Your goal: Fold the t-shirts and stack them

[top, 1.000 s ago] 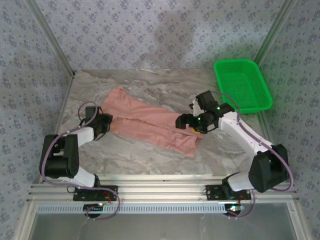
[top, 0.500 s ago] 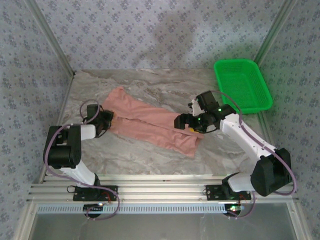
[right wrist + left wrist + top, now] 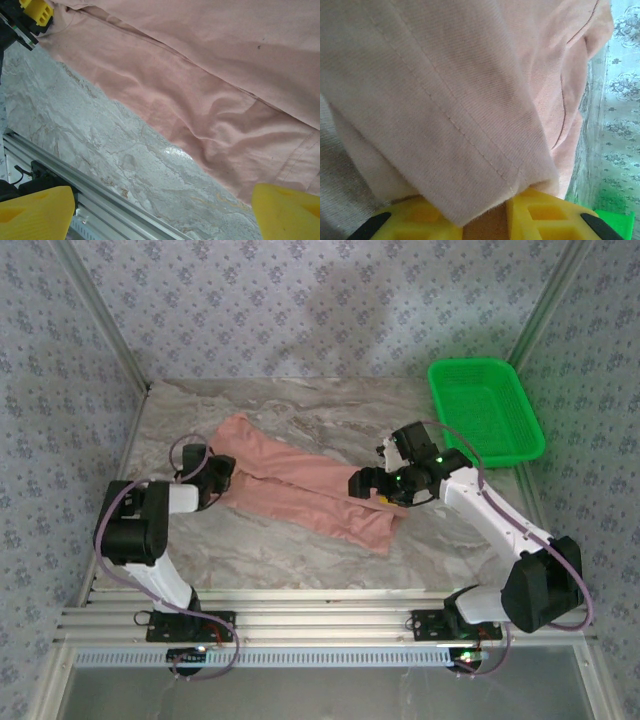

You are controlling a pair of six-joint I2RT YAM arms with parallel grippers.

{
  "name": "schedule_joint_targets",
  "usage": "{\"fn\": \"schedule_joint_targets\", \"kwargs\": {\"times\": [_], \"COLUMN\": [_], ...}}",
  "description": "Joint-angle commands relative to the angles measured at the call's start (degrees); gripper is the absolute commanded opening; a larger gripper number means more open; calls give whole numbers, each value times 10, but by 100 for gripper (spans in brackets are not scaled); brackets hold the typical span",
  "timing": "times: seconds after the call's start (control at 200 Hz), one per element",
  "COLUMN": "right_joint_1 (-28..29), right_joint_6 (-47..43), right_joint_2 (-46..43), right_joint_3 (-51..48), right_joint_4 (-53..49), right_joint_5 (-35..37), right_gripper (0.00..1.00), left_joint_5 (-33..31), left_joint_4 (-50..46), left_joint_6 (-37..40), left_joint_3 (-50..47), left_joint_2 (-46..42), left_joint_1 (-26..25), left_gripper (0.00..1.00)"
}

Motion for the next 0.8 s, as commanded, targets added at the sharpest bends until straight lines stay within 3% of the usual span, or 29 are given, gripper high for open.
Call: {"fn": "schedule_joint_targets", "kwargs": {"times": [0.0,0.17,0.32,0.495,0.605,0.794], "right_joint_1": [2,2,0,-2,-3,-4], "right_joint_6": [-11,-11,-10,-11,-11,-10], "right_joint_2": [-6,-7,-7,-11,-12,-12], "right_joint_3": [-6,-6,-6,-9,-12,-14], "right_joint_4": [-5,-6,-7,-8,-7,-5], "right_joint_5": [1,7,12,14,14,13], "right_gripper": [93,93,93,93,93,93], "left_joint_5": [2,3,14,19,31,32], "left_joint_4": [7,-22,-78,-162,-150,-153], "left_joint_6": [1,9,36,74,66,68], "left_joint_3": [12,10,28,48,39,43], "left_joint_2": [1,-13,-29,-46,-36,-26], "left_joint_1": [-2,-1,0,3,5,5], "left_gripper": [21,6,0,0,14,21]}}
